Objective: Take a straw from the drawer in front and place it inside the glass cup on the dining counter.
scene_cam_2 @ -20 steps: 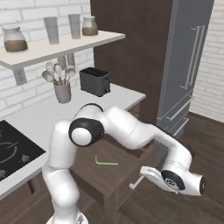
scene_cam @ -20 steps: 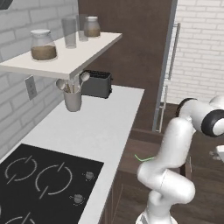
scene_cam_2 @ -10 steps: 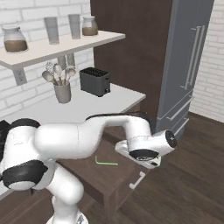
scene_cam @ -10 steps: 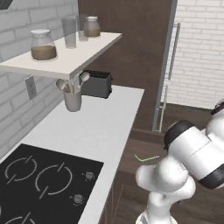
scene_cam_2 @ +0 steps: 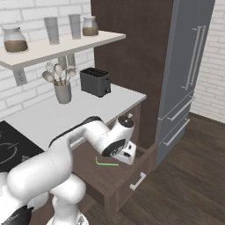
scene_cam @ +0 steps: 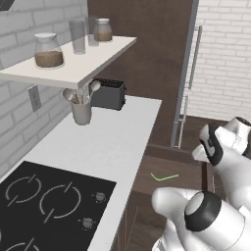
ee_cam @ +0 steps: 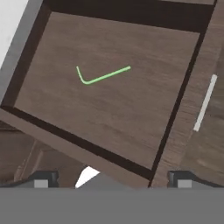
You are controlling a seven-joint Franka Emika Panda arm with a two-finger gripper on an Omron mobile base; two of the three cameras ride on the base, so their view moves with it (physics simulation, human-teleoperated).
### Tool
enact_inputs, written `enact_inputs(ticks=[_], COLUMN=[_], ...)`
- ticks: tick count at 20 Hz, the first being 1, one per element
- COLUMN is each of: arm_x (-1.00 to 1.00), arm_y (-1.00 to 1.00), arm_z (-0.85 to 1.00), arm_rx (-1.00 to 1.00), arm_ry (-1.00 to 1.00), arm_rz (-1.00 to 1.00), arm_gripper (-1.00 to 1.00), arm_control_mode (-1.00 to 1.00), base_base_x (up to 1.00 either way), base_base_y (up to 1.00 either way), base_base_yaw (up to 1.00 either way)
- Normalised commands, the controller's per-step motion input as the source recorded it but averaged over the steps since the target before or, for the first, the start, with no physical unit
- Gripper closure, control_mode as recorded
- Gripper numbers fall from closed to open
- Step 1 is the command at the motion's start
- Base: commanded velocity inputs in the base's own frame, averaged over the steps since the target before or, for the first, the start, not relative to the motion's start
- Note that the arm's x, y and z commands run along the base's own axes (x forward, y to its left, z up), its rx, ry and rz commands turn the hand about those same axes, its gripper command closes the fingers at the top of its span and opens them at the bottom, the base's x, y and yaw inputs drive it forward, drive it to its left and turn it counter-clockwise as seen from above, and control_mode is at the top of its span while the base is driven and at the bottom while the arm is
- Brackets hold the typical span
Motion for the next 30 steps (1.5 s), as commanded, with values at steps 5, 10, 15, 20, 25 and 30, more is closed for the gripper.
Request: enact_inputs(ticks=[5,10,15,20,25,30], arm_x=[0.41,0.37,0.32,0.13,0.00,-0.07], arm_y=[0.19,0.00,-0.02,-0.28,-0.64,-0.89], arm_z=[-0.46,-0.56,-0.57,-0.41,-0.29,-0.20], arm_rx=[-0.21,-0.16,-0.09,-0.03,-0.01,0.00], arm_ry=[0.15,0.16,0.19,0.21,0.14,0.06], arm_rz=[-0.12,-0.09,-0.06,-0.04,-0.02,0.00], arm_gripper=[-1.00,-1.00,-1.00,-1.00,-1.00,-1.00], arm_control_mode=[-1.00,-1.00,-1.00,-1.00,-1.00,-1.00], base_base_x=[0.00,0.00,0.00,0.00,0.00,0.00], base_base_y=[0.00,0.00,0.00,0.00,0.00,0.00], base_base_yaw=[0.00,0.00,0.00,0.00,0.00,0.00])
